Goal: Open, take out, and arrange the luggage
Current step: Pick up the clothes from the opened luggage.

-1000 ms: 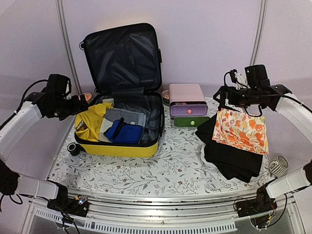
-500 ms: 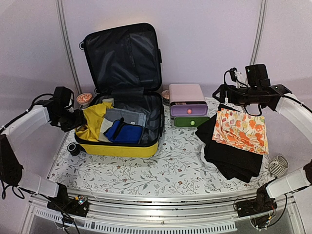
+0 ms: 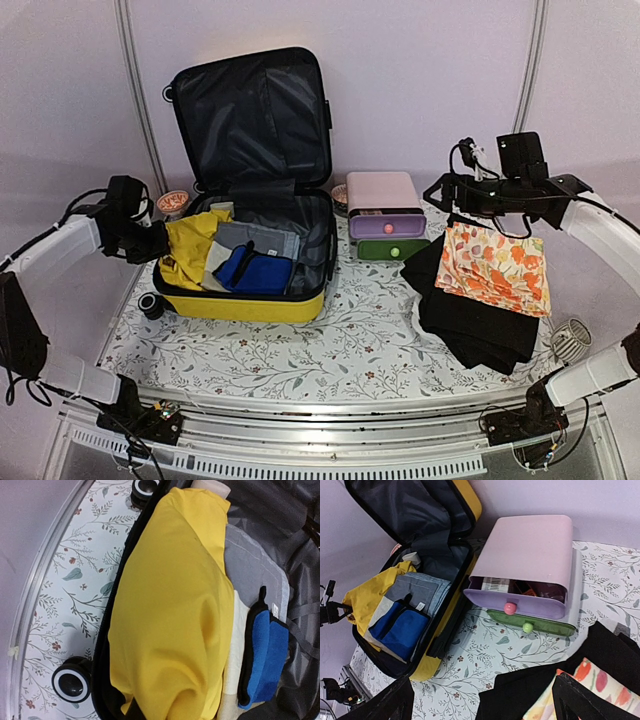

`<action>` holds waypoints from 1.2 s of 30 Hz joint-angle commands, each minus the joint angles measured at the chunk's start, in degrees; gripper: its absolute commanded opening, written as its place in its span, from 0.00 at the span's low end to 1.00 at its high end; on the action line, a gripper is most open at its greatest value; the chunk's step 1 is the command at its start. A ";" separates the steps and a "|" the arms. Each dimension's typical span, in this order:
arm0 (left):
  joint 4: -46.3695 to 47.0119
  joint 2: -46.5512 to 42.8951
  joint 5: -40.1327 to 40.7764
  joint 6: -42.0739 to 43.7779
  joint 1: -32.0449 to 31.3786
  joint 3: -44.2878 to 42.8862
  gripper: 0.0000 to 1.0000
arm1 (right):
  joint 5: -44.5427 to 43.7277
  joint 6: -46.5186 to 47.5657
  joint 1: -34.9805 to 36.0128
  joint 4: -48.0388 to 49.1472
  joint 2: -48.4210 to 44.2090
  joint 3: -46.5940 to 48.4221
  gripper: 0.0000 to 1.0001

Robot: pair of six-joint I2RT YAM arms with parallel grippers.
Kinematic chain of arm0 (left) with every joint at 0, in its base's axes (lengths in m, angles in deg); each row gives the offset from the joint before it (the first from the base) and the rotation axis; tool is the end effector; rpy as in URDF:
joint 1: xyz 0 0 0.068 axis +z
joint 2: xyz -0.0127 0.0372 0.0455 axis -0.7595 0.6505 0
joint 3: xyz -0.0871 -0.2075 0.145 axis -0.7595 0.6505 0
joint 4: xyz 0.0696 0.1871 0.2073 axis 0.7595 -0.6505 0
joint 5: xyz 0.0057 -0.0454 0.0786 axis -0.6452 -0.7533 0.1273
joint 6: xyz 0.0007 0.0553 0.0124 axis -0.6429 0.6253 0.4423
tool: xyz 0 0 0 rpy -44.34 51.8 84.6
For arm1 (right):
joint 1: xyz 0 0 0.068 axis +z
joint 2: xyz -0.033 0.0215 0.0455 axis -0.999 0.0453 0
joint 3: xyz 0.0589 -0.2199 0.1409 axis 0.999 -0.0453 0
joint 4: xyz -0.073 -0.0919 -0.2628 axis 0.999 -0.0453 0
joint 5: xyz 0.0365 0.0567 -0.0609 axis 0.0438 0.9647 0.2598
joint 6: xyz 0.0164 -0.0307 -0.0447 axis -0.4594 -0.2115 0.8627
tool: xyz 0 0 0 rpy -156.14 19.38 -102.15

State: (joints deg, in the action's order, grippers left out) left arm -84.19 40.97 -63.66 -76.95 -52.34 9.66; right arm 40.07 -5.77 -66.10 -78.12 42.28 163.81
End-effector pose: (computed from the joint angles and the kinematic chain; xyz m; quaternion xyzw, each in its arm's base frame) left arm 0.3018 -0.0155 0.2604 -0.1720 0.9301 -0.0765 0.3153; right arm 0.2983 0.1262 0.3612 -0.0979 0.8630 0.2509 0.4274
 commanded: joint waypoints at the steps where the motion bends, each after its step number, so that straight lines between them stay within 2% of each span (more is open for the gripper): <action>1: 1.88 -5.68 3.34 1.41 1.05 -4.73 0.00 | 6.07 0.08 4.32 4.35 2.08 0.14 0.99; 7: -1.27 -11.21 2.65 0.57 1.40 -8.40 0.00 | 9.45 0.03 14.78 9.63 11.47 4.98 0.99; 10: -2.18 -11.06 3.26 0.89 1.98 -6.55 0.00 | 10.20 -0.36 17.56 11.28 15.94 7.81 0.99; 11: -2.25 -10.94 3.03 0.78 2.37 -5.47 0.04 | 10.41 -0.52 18.16 11.74 17.28 8.49 0.99; 13: -2.22 -10.82 2.51 0.00 3.27 -3.08 0.26 | 11.04 -0.83 19.09 12.16 19.54 10.23 0.99; 15: -2.10 -11.33 2.76 -1.12 4.27 -1.40 0.55 | 11.18 -0.68 19.88 12.01 21.18 11.52 0.99; 17: -1.77 -12.39 4.74 -3.06 5.14 0.00 0.93 | 11.41 -0.75 20.32 11.96 22.04 12.15 0.99; 18: -1.02 -12.95 4.88 -4.26 5.84 1.52 0.98 | 11.52 -0.71 20.48 12.10 22.19 12.14 0.99; 22: 4.50 -14.06 -2.26 -5.02 9.90 6.26 0.98 | 11.18 -0.62 20.58 11.96 22.45 12.14 0.99; 26: 7.91 -12.15 -7.38 -4.89 11.29 8.82 0.98 | 11.09 -0.57 20.54 11.67 22.28 12.15 0.99; 30: 13.58 -11.39 -18.99 -4.61 11.28 10.85 0.98 | 10.97 -0.49 20.53 11.53 22.60 12.29 0.99; 33: 14.62 -13.13 -19.48 -4.63 11.27 10.79 0.98 | 11.15 -0.47 20.58 11.52 22.79 12.50 0.99; 36: 15.56 -16.95 -16.17 -4.62 11.27 11.23 0.98 | 11.34 -0.27 20.56 11.43 23.04 12.54 0.99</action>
State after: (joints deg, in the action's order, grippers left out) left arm -72.94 28.52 -78.69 -81.65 -41.43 20.11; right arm 50.89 -6.01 -45.80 -67.43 64.35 174.41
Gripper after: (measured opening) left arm 0.984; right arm 0.989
